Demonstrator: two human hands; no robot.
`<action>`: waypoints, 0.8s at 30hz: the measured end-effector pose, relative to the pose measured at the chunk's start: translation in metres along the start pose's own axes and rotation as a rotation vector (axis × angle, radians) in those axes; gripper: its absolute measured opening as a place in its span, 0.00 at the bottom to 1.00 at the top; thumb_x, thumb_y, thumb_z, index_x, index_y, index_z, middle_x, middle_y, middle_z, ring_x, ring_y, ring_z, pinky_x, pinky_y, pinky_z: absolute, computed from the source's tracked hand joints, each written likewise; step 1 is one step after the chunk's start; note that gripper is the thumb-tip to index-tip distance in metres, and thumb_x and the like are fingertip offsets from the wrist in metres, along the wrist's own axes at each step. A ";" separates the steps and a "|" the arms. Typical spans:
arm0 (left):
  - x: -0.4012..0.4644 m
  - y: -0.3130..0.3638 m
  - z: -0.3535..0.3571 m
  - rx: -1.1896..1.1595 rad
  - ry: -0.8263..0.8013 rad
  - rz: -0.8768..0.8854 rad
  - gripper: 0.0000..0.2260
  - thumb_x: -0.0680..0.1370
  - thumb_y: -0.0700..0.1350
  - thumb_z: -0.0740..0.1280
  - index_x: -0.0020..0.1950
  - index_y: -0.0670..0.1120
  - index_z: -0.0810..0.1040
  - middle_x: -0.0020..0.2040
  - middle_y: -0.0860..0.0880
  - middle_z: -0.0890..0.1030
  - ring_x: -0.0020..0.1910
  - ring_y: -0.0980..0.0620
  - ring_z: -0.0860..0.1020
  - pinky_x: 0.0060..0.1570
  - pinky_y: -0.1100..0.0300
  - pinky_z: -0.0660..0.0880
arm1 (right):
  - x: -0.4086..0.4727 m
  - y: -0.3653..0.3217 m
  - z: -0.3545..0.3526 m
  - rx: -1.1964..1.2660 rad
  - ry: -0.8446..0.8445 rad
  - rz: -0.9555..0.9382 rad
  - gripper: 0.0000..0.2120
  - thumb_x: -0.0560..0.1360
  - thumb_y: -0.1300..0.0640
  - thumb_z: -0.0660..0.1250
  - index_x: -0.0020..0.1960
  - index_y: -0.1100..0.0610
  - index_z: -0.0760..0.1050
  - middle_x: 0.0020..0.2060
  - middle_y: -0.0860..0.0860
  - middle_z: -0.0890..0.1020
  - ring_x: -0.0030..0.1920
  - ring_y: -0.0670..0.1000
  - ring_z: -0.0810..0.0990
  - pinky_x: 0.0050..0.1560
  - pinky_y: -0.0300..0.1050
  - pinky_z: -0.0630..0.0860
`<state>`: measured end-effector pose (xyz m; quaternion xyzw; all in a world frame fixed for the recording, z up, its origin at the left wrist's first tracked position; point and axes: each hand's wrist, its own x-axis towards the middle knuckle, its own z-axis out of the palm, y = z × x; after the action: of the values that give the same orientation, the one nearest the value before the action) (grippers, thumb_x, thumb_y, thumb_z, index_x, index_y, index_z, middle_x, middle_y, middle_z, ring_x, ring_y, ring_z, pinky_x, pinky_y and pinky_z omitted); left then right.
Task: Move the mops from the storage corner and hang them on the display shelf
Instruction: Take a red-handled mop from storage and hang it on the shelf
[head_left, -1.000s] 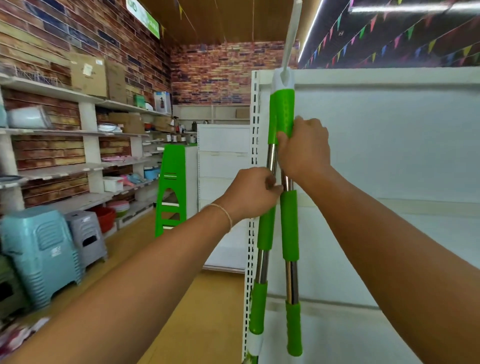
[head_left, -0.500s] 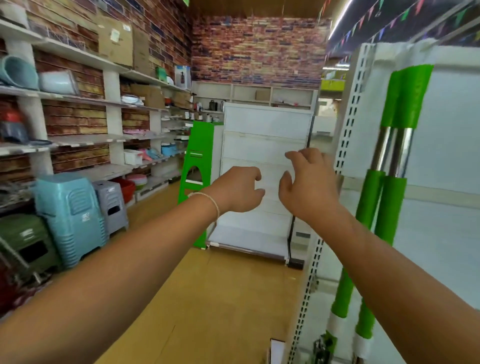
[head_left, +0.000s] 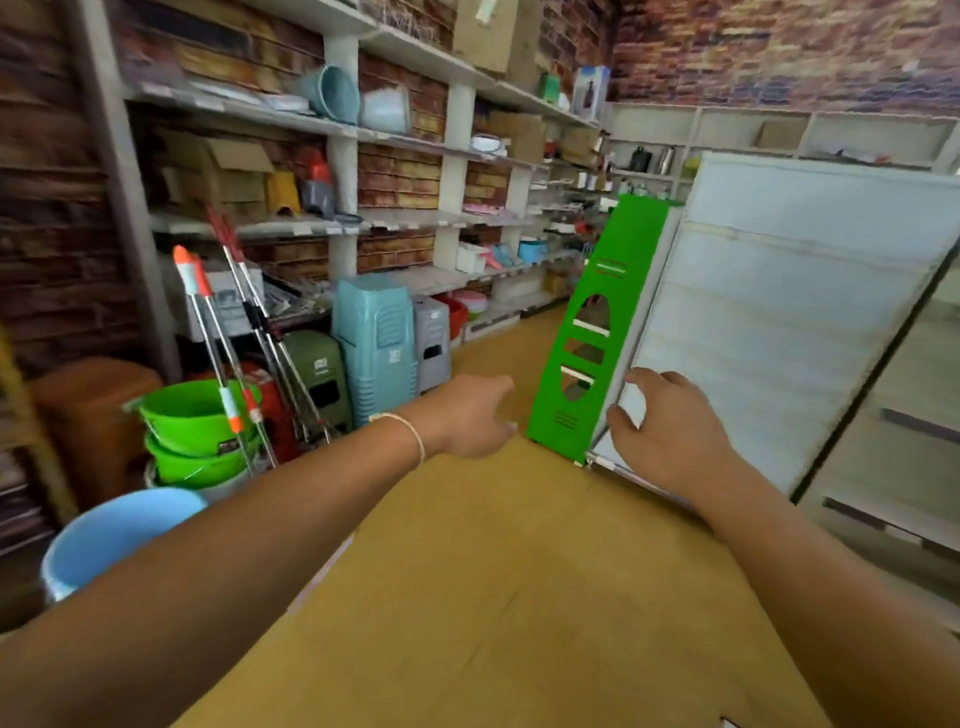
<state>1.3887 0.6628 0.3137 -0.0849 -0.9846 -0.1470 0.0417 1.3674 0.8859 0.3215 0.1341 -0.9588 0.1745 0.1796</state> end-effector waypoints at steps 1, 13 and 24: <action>0.002 -0.016 0.002 0.000 0.001 -0.027 0.25 0.81 0.52 0.63 0.75 0.44 0.65 0.71 0.42 0.72 0.69 0.42 0.71 0.65 0.53 0.71 | 0.011 -0.007 0.011 0.003 -0.020 -0.013 0.23 0.77 0.51 0.65 0.70 0.56 0.71 0.60 0.61 0.77 0.61 0.63 0.76 0.58 0.54 0.77; 0.111 -0.161 0.013 0.034 -0.009 -0.232 0.23 0.81 0.52 0.62 0.73 0.43 0.65 0.69 0.41 0.72 0.67 0.42 0.71 0.64 0.49 0.71 | 0.177 -0.061 0.157 0.070 -0.199 -0.153 0.27 0.77 0.48 0.66 0.73 0.56 0.70 0.63 0.61 0.77 0.63 0.61 0.75 0.63 0.52 0.75; 0.269 -0.268 -0.004 -0.051 0.060 -0.345 0.20 0.80 0.53 0.63 0.69 0.47 0.68 0.62 0.45 0.76 0.58 0.45 0.76 0.57 0.51 0.75 | 0.363 -0.089 0.236 0.094 -0.269 -0.282 0.22 0.78 0.49 0.64 0.69 0.58 0.71 0.61 0.58 0.77 0.61 0.59 0.75 0.58 0.51 0.75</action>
<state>1.0767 0.4509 0.2711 0.0886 -0.9788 -0.1793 0.0434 0.9991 0.6442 0.2830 0.2975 -0.9367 0.1727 0.0660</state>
